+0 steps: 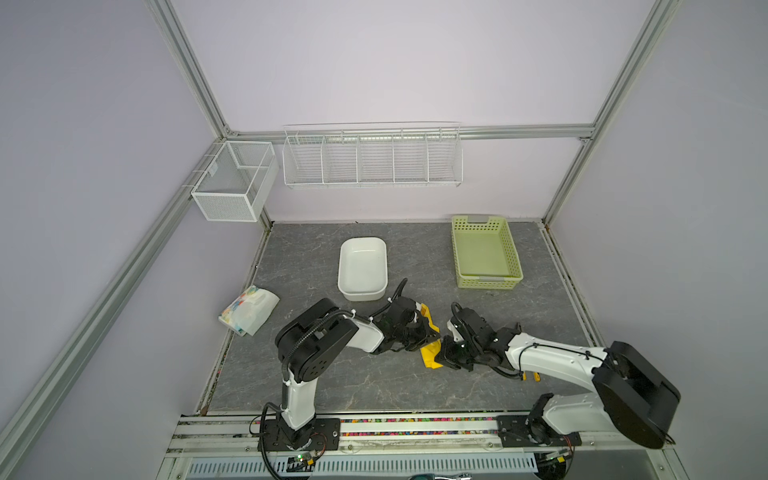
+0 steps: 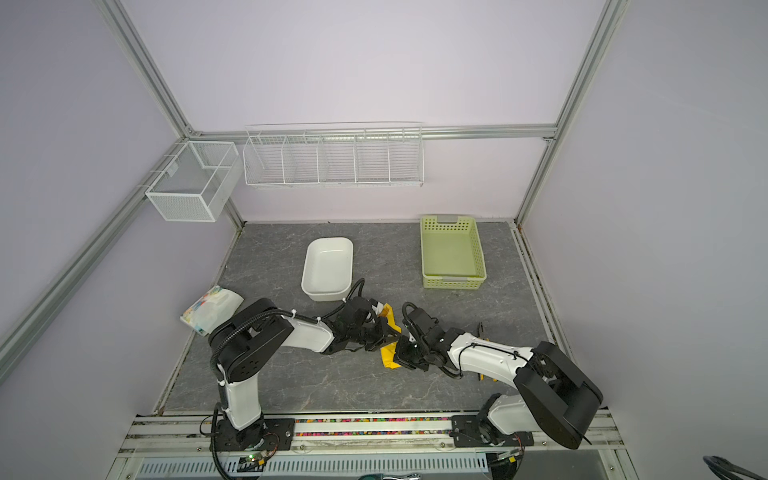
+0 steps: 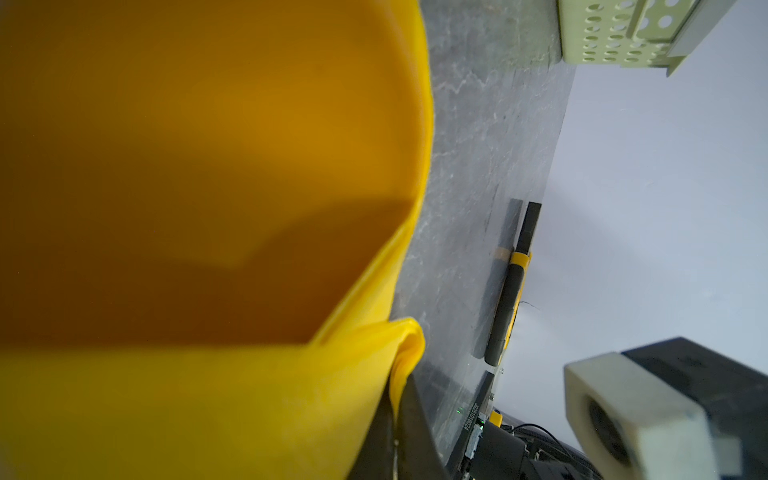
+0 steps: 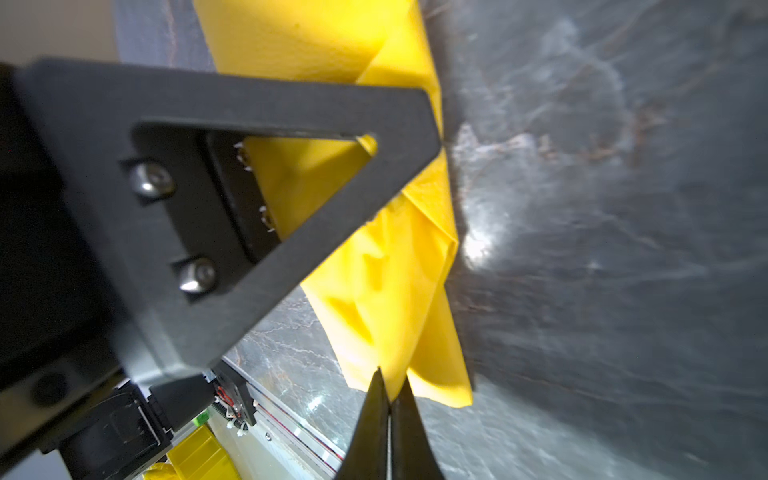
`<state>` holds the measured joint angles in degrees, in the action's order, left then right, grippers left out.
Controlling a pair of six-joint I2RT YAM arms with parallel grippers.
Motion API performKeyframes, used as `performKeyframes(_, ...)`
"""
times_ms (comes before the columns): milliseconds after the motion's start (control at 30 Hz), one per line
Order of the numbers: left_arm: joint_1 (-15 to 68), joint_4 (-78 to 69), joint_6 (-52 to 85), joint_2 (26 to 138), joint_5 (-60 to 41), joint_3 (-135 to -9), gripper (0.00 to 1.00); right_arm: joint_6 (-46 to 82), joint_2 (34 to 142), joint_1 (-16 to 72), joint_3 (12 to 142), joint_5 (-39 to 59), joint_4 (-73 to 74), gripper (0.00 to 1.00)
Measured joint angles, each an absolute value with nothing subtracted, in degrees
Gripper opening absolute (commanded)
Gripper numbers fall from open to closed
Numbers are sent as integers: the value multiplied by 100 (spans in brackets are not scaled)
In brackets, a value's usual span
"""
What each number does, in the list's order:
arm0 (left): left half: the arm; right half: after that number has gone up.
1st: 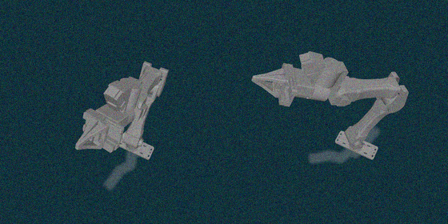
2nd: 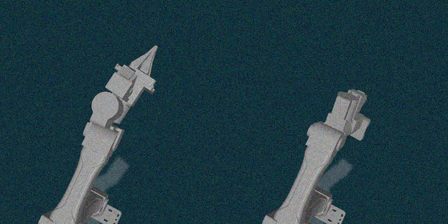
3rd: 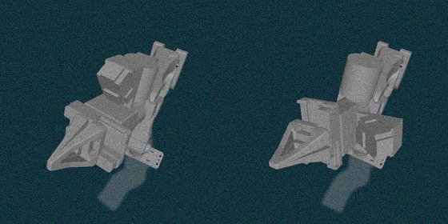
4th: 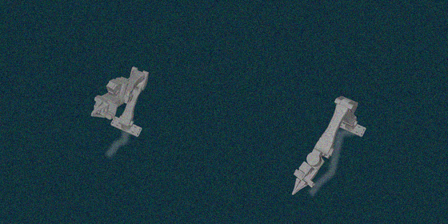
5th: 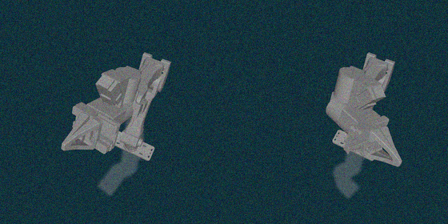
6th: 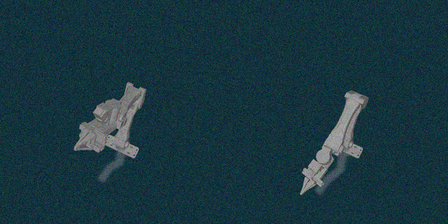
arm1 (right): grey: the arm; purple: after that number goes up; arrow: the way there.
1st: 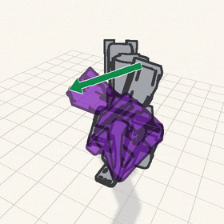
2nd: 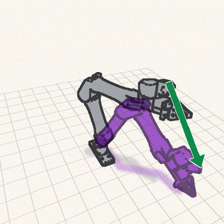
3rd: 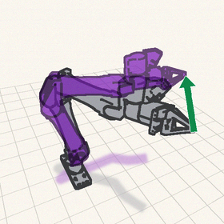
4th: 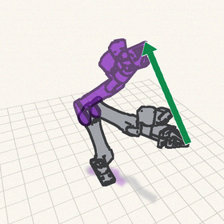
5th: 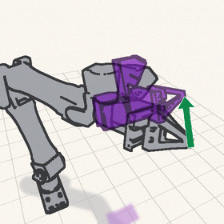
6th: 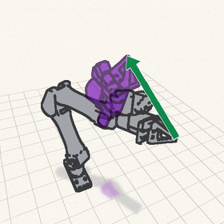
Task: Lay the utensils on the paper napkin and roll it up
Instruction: 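Lift the rolled napkin with the left gripper while the right gripper holds the end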
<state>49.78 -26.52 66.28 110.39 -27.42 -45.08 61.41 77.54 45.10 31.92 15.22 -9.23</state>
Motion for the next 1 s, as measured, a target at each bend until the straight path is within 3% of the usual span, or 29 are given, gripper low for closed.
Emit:
performKeyframes(700, 4978, -2469, 6431, 11089, -2840, -4654, 0, 5972, 7717, 4471, 2950, 1356, -943, 6)
performKeyframes(900, 4978, -1144, 5817, 10923, -2637, -5212, 1, 5933, 7732, 4471, 2923, 1415, -845, 6)
performKeyframes(1000, 4974, -123, 5339, 10862, -2506, -5763, 7, 5905, 7769, 4471, 2923, 1444, -781, 6)
